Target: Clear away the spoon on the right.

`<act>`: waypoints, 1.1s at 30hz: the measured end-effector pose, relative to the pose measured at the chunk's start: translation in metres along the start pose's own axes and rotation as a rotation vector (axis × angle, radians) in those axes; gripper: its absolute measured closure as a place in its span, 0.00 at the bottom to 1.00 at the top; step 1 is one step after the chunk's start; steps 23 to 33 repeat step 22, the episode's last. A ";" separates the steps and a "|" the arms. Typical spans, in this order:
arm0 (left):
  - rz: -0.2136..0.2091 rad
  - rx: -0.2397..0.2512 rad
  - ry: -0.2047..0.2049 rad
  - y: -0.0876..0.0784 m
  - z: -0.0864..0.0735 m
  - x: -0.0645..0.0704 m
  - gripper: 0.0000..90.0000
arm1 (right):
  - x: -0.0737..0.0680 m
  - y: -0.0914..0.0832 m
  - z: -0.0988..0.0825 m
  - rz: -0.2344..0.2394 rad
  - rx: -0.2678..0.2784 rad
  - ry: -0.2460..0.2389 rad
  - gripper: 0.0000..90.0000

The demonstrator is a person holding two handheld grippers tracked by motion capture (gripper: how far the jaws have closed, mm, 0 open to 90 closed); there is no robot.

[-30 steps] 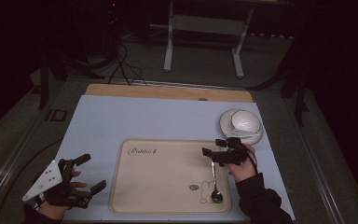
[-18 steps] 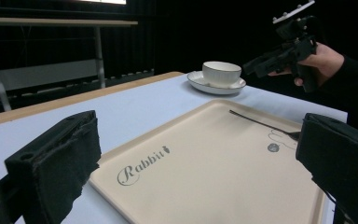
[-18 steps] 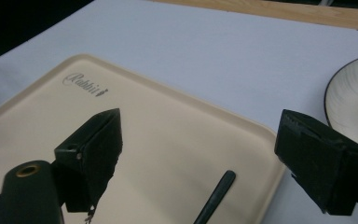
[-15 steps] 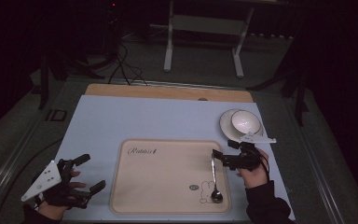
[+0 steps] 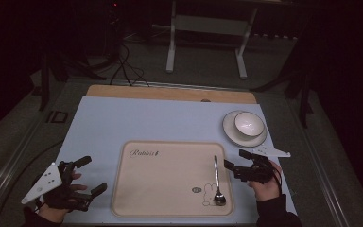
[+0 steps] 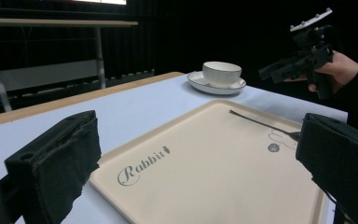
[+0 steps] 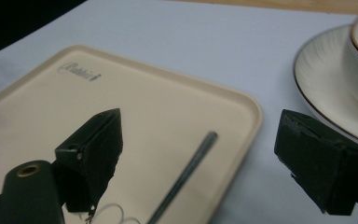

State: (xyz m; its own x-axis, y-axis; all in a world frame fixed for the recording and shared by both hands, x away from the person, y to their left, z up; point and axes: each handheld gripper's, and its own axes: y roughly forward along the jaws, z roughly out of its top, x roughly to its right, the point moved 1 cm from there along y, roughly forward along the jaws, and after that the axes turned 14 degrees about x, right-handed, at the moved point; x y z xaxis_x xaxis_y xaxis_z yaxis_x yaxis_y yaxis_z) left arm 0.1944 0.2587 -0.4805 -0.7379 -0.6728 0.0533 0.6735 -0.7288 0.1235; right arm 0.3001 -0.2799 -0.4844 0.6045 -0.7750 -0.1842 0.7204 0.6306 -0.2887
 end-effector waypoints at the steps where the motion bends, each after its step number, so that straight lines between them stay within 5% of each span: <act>1: 0.000 -0.001 0.001 0.000 0.000 0.000 0.00 | 0.001 -0.002 -0.002 -0.008 0.003 0.000 0.17; 15: -0.002 -0.001 0.004 0.000 0.000 0.001 0.00 | 0.007 -0.015 -0.027 -0.014 -0.041 0.023 0.17; 33: -0.003 -0.004 0.005 0.000 0.000 0.000 0.00 | 0.008 -0.011 -0.030 -0.002 -0.057 0.027 0.18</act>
